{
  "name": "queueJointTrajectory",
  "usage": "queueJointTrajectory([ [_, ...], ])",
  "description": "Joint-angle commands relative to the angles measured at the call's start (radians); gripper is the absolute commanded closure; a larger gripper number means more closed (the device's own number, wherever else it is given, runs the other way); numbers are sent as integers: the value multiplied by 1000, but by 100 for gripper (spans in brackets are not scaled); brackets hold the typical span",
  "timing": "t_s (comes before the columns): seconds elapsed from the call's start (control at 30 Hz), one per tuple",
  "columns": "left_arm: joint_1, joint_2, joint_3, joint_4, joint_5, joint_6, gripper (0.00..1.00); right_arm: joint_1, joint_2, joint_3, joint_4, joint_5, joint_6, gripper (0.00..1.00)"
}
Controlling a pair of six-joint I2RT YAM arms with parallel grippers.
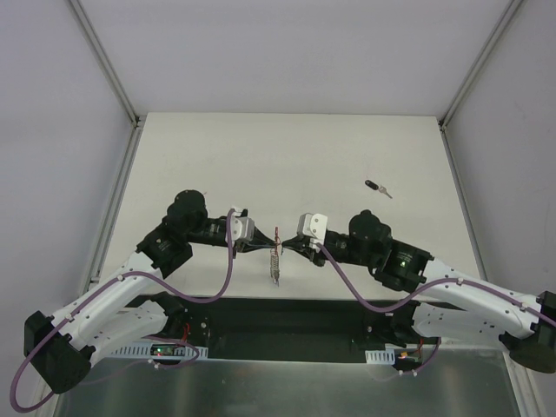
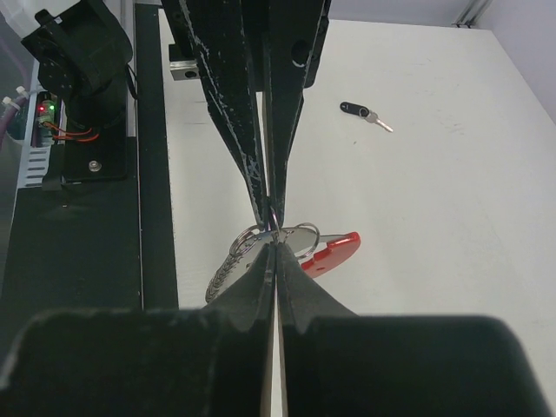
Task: Put the keys on the keyring
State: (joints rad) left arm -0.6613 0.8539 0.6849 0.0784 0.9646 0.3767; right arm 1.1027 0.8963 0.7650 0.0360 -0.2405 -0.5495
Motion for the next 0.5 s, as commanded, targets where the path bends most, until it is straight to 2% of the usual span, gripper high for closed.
queueJointTrajectory([
  [0.0, -12, -18, 1, 109, 88, -9, 100, -15, 24, 53, 65, -88, 39, 99],
  [0.47, -12, -10, 5, 109, 140, -15, 100, -101, 58, 48, 117, -244, 97, 99],
])
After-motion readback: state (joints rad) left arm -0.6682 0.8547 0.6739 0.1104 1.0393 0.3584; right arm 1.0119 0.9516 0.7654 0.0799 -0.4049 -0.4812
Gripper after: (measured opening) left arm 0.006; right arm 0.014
